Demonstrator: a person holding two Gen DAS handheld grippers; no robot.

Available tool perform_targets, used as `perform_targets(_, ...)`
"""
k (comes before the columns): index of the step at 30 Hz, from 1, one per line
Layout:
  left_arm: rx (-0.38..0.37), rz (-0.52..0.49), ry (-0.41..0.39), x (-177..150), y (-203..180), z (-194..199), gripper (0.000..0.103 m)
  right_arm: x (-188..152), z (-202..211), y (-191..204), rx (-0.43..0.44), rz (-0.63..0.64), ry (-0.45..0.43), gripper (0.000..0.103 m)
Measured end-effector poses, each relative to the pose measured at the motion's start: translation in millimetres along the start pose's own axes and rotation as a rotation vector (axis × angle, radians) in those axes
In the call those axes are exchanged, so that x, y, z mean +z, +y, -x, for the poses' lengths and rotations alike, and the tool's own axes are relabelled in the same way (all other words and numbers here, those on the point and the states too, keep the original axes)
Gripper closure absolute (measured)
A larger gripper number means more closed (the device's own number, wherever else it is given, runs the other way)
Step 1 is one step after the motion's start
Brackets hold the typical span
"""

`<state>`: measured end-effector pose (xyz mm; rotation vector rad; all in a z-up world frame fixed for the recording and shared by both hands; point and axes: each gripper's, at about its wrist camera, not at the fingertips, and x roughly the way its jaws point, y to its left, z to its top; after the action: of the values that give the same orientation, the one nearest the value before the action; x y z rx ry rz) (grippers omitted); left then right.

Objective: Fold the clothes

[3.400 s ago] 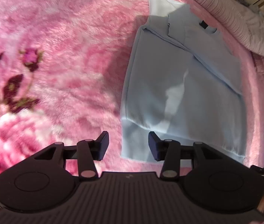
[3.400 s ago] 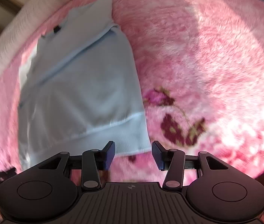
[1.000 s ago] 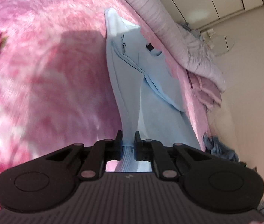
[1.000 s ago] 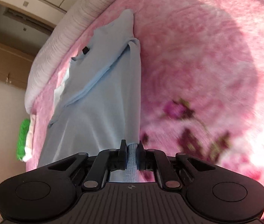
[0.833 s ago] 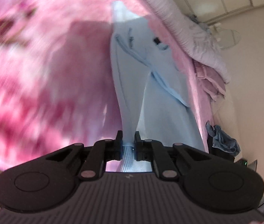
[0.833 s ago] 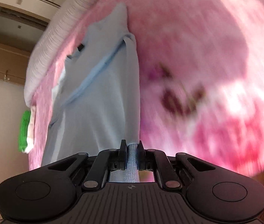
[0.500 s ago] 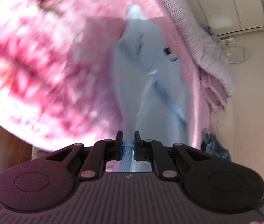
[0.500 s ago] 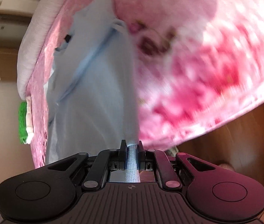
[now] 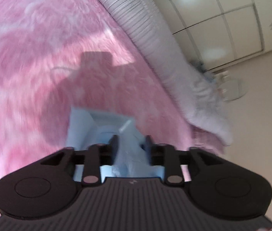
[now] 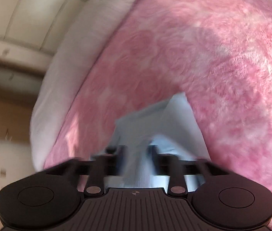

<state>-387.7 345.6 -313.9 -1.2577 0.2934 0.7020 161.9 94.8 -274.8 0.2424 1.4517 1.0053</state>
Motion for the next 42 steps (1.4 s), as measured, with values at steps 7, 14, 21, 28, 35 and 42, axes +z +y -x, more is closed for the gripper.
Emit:
perform_targets(7,0.123,-0.185,0.17,7.0,1.2,-35.5,0.073,-13.7,-13.6,-2.8,-0.18,0.172,0.007,0.05)
perform_targets(14,0.186,-0.291,0.217,-3.0,4.0,-60.2,0.07,-24.3,-31.9,2.5,-0.312,0.403,0.031,0.051)
perform_targets(21,0.194,-0.386,0.232,3.8,-5.6,-79.6,0.07,-9.1,-60.0,10.7,-0.294,0.561,0.047,0.051)
perform_targets(28,0.213,-0.366,0.23,3.0,-1.4,-92.6,0.074,11.8,-94.6,1.0,-0.265,0.631,0.107,0.061)
perform_targets(35,0.265,-0.439,0.213,-5.8,-10.5,-97.1,0.096,17.6,-108.8,-5.6,-0.275,0.672,0.175,0.094)
perform_targets(42,0.233,-0.518,0.052,-2.0,-41.2,-57.8,0.096,7.2,-60.6,46.3,-0.274,0.891,0.005,0.1)
